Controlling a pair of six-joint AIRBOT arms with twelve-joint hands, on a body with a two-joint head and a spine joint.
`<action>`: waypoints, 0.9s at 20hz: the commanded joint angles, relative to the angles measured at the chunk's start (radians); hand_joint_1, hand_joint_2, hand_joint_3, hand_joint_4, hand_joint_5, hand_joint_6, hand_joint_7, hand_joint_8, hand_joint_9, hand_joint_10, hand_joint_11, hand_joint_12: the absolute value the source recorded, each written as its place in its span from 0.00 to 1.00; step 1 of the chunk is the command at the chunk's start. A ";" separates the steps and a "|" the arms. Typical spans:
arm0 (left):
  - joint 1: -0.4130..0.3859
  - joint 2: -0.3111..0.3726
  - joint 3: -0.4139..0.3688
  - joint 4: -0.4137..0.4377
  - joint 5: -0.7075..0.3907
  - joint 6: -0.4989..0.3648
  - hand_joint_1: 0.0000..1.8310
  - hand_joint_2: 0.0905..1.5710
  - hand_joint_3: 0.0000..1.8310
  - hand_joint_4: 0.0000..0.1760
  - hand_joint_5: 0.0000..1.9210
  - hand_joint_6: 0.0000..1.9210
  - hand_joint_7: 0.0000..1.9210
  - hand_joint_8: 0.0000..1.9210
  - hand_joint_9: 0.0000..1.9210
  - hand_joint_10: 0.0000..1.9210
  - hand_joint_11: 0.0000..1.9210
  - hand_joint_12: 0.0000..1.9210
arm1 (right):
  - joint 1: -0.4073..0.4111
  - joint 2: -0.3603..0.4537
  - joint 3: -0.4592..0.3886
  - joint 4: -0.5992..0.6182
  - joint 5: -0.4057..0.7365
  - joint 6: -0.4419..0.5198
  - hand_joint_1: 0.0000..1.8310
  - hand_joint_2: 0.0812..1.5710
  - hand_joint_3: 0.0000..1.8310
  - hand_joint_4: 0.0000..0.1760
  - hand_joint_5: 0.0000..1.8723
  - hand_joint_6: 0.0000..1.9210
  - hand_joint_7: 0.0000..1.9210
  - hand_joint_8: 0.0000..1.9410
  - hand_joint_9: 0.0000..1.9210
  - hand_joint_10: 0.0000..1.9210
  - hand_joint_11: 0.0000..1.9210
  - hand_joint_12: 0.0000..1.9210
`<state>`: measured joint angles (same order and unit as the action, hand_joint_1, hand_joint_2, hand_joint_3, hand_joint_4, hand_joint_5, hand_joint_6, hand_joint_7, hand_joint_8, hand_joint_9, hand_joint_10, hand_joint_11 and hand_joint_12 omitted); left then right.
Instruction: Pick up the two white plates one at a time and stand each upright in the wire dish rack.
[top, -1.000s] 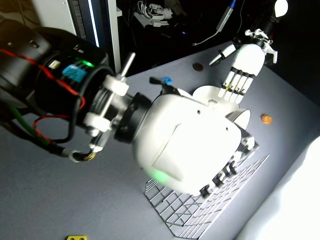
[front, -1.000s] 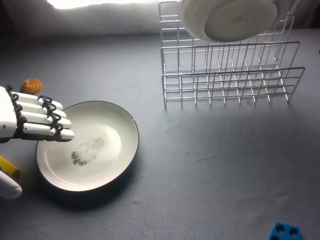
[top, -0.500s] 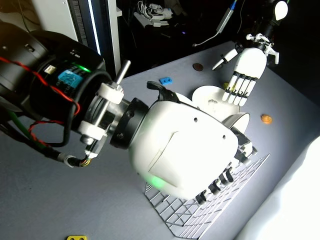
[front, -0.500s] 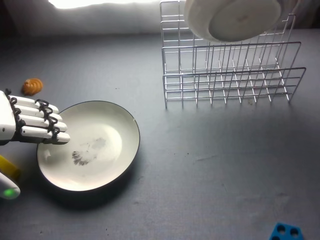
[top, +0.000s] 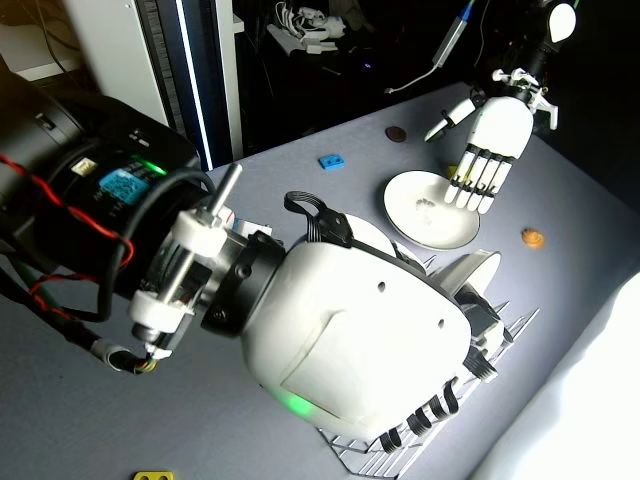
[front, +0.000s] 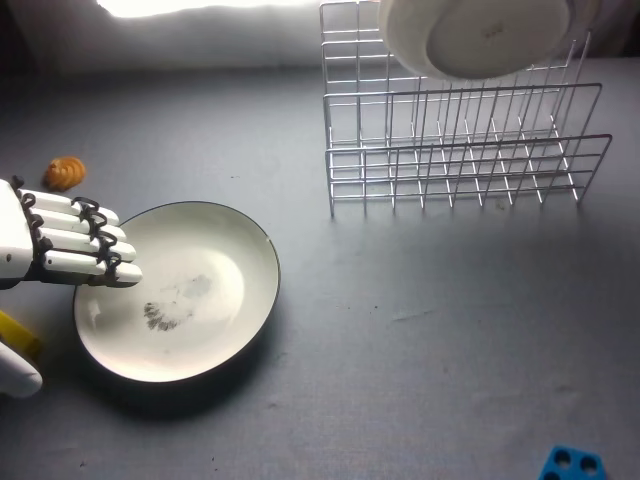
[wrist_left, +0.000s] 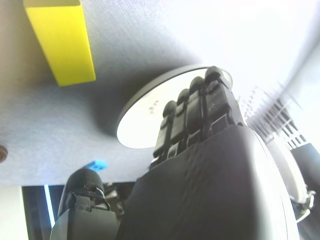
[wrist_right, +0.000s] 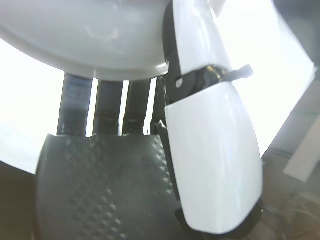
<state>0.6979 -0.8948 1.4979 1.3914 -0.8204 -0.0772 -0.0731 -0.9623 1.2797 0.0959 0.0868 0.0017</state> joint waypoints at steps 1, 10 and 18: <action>-0.012 0.006 0.007 -0.052 -0.029 0.000 0.00 0.66 0.00 0.00 0.00 0.00 0.00 0.00 0.00 0.00 0.00 0.00 | 0.014 0.006 0.008 0.023 0.140 0.032 0.75 0.69 0.00 0.00 0.50 0.54 0.51 0.50 0.49 0.55 0.45 0.53; -0.026 0.008 0.015 -0.052 -0.035 -0.001 0.00 0.67 0.00 0.00 0.00 0.00 0.00 0.00 0.00 0.00 0.00 0.00 | -0.018 -0.041 0.076 0.103 0.068 0.055 0.75 0.69 0.00 0.00 0.50 0.55 0.51 0.50 0.49 0.56 0.45 0.54; -0.029 0.004 0.026 -0.053 -0.041 -0.012 0.00 0.67 0.00 0.00 0.00 0.00 0.00 0.00 0.00 0.00 0.00 0.00 | -0.057 -0.108 0.155 0.132 0.058 0.054 0.75 0.69 0.00 0.00 0.50 0.54 0.51 0.50 0.49 0.56 0.45 0.54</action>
<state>0.6788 -0.8948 1.5146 1.3933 -0.8280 -0.0845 -0.1417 -1.0782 1.4281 0.1997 -0.0044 0.0299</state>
